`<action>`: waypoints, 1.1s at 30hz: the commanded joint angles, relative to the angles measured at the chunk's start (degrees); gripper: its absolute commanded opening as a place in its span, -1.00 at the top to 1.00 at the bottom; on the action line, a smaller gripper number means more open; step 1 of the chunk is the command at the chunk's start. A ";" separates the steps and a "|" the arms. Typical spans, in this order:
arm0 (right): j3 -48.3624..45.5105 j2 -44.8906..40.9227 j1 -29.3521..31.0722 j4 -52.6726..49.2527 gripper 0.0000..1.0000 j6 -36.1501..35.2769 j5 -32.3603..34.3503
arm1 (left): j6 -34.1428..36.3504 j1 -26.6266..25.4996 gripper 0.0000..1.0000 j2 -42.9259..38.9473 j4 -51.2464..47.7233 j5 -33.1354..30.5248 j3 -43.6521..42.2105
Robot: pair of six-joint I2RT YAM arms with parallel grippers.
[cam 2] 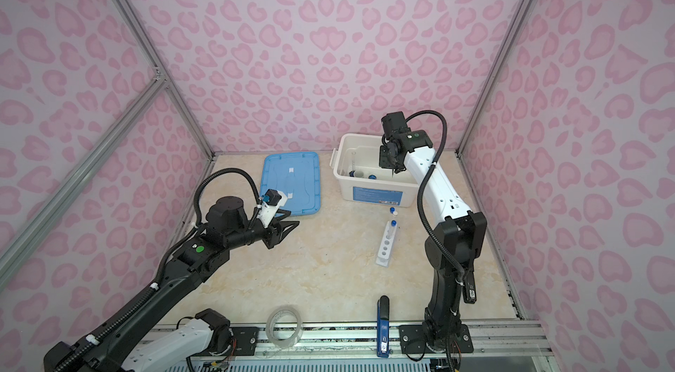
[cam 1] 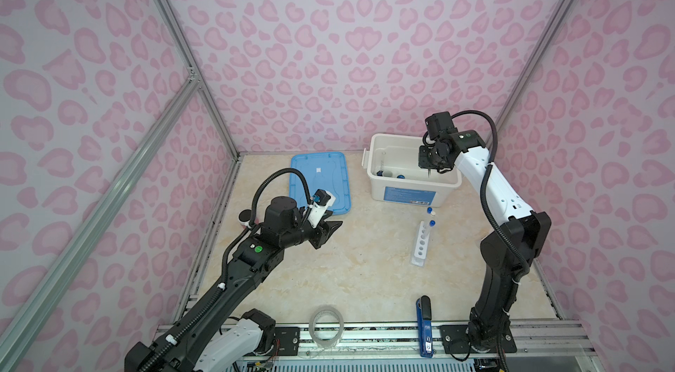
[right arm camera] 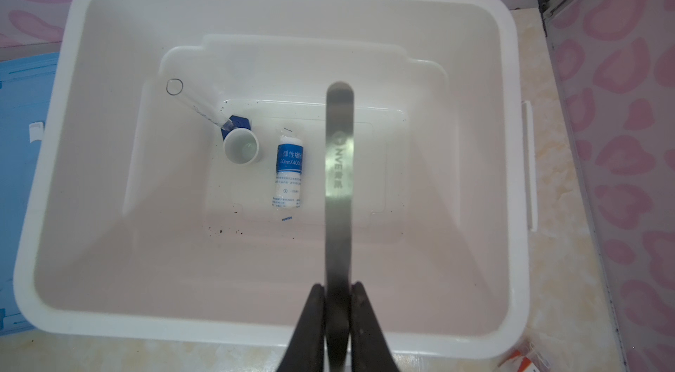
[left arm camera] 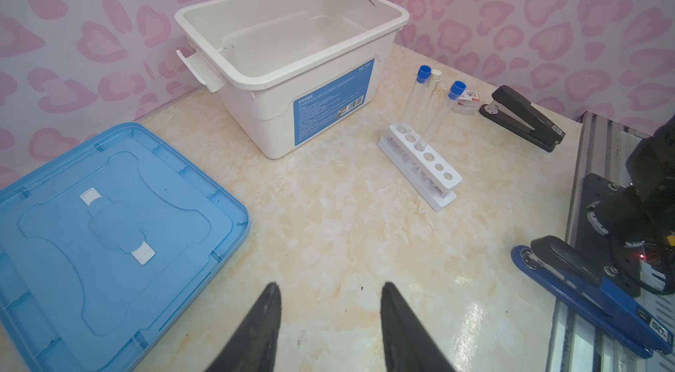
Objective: Organize the chemistry lab equipment
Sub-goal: 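Open right gripper to drop the tweezers into the bin, then move left gripper to the blue lid's nearest edge while right gripper hovers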
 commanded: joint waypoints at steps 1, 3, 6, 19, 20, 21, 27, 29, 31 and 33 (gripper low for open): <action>1.74 2.13 -0.15 -0.78 0.71 -0.60 -0.15 | 0.47 0.01 0.06 -0.25 1.04 -0.70 -0.21; 2.81 3.41 -0.52 -1.20 0.71 -0.96 -0.15 | 0.49 0.02 0.06 -0.33 0.91 -0.89 -0.21; 4.47 5.65 -1.49 -1.86 0.70 -1.14 -0.15 | 0.43 0.02 0.07 -0.44 0.97 -1.25 -0.52; 12.90 12.60 -3.07 -6.37 0.71 -1.59 -1.30 | 0.82 0.58 0.08 -0.98 0.82 -2.22 -1.02; 12.90 12.52 -3.13 -6.37 0.71 -1.61 -1.17 | 0.83 0.72 0.08 -0.97 0.74 -2.13 -1.00; 12.90 12.27 -3.17 -6.37 0.70 -1.56 -1.05 | 0.84 0.79 0.08 -0.93 0.73 -2.13 -0.92; 11.34 10.98 -3.80 -5.62 0.71 -1.65 -0.92 | 0.52 1.05 0.08 -0.50 0.92 -1.93 -1.17; 10.39 10.32 -3.85 -5.04 0.71 -1.73 -0.66 | -0.16 1.45 0.08 -0.32 1.36 -2.22 -1.61; 8.70 9.26 -3.84 -3.82 0.70 -1.85 -0.80 | -1.01 1.98 0.08 0.19 0.94 -1.93 -1.37; 6.98 8.05 -3.82 -2.68 0.70 -1.92 -1.03 | -2.01 2.61 0.07 0.37 0.89 -1.78 -1.08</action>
